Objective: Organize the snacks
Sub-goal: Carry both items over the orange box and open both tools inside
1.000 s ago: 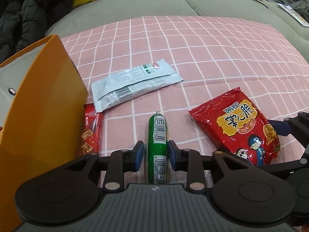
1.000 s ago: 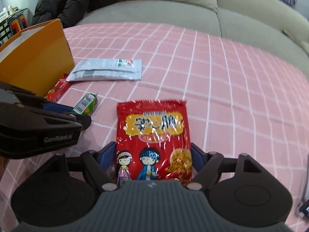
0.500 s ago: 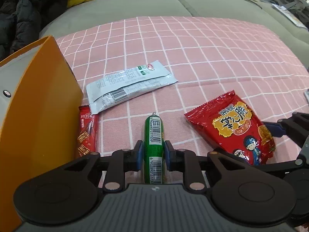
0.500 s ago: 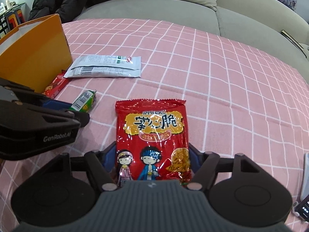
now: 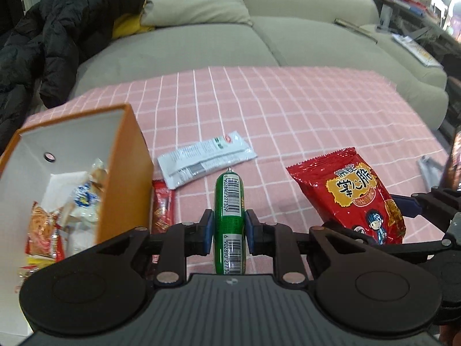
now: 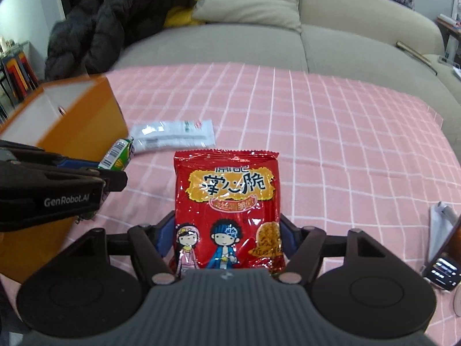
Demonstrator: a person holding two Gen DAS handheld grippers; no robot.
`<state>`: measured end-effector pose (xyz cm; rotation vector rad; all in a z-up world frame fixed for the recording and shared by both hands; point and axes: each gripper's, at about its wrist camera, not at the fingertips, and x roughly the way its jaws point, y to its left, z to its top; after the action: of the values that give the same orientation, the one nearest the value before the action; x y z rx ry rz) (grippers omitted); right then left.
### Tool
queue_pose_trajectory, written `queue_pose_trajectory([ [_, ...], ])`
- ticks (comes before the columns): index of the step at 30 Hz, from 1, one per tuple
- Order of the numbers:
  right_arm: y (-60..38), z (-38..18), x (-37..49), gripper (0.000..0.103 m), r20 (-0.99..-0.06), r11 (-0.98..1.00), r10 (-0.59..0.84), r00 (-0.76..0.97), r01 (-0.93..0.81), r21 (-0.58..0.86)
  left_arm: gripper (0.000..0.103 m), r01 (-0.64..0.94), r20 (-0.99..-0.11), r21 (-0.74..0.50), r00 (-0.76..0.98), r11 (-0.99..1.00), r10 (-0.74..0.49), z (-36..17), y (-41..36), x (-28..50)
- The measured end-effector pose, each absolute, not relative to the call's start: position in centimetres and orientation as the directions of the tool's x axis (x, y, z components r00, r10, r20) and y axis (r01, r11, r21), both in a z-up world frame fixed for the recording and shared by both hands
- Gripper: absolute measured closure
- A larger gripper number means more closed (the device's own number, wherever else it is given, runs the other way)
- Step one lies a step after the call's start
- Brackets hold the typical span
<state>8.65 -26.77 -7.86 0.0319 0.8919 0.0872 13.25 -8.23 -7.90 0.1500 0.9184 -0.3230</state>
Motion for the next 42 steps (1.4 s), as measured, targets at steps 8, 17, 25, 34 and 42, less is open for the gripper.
queue_pose_trajectory([
  [8,-24.3,-2.2,6.2,0.036,-0.685,0.992,0.121,0.718,-0.105,0.065,0.078,0.346,-0.76,-0.034,0.6,0.938,-0.249,-2.9,-3.9,11.6],
  [17,-18.5,2.0,6.0,0.036,-0.65,0.967,0.244,0.72,-0.232,0.106,0.078,0.34,-0.735,0.001,0.638,0.94,-0.23,1.7,2.4,11.4],
  [25,-9.5,3.4,7.4,0.036,-0.675,0.872,0.387,0.628,-0.487,0.047,0.078,0.339,-0.782,0.12,0.611,0.933,-0.121,2.2,7.9,12.1],
  [34,-0.8,-0.1,9.4,0.036,-0.792,0.725,0.372,0.484,-0.684,-0.077,0.078,0.352,-0.875,0.157,0.482,0.923,-0.035,-2.6,11.2,14.0],
  [42,2.7,-4.7,12.3,0.036,-0.844,0.626,0.282,0.456,-0.754,-0.198,0.078,0.37,-0.913,0.17,0.408,0.913,0.005,-6.3,12.2,15.5],
])
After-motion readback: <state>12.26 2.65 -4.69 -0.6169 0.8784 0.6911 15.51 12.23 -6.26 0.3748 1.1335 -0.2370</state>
